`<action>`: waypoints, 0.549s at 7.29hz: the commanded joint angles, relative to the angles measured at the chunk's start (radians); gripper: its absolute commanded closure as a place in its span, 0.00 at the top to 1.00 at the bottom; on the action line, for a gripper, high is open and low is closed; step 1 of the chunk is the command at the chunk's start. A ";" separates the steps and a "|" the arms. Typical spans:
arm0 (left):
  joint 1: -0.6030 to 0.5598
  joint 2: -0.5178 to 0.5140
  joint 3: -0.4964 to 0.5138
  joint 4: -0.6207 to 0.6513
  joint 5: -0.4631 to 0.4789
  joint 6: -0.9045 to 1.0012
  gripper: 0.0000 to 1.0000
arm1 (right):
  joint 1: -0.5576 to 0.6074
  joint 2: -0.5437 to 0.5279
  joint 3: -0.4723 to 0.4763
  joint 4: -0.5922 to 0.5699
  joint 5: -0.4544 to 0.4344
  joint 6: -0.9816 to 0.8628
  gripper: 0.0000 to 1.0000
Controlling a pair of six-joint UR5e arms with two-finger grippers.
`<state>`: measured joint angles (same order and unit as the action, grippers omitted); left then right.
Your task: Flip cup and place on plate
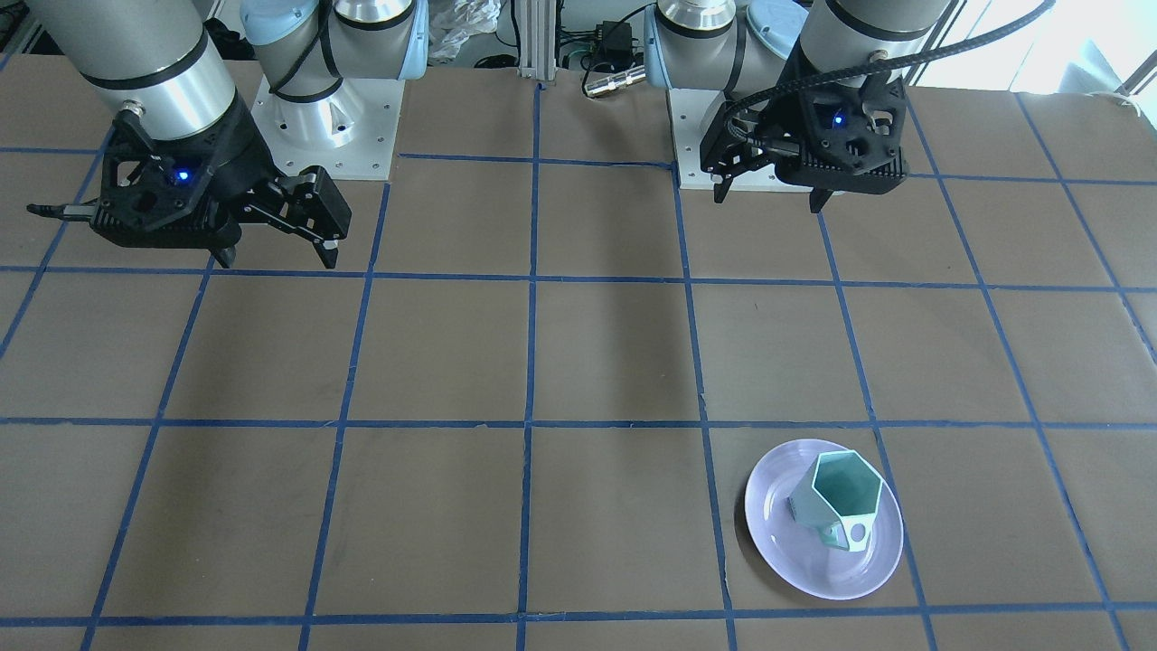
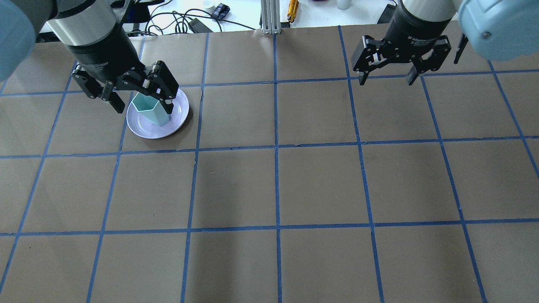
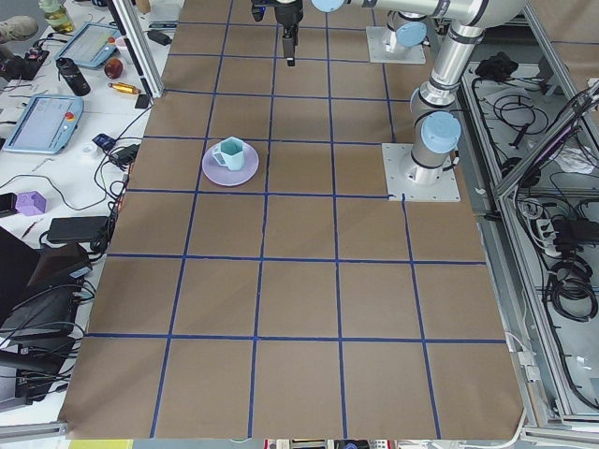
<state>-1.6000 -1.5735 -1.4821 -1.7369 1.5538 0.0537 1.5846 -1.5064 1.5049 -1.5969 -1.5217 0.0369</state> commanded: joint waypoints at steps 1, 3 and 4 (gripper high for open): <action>0.002 0.001 0.002 0.002 0.003 0.005 1.00 | 0.000 0.000 0.000 0.000 0.000 0.000 1.00; 0.005 0.001 0.008 0.007 0.005 0.008 1.00 | 0.000 0.000 0.000 0.000 0.000 0.000 1.00; 0.005 0.001 0.009 0.007 0.005 0.008 1.00 | 0.000 0.000 0.000 0.000 0.000 0.000 1.00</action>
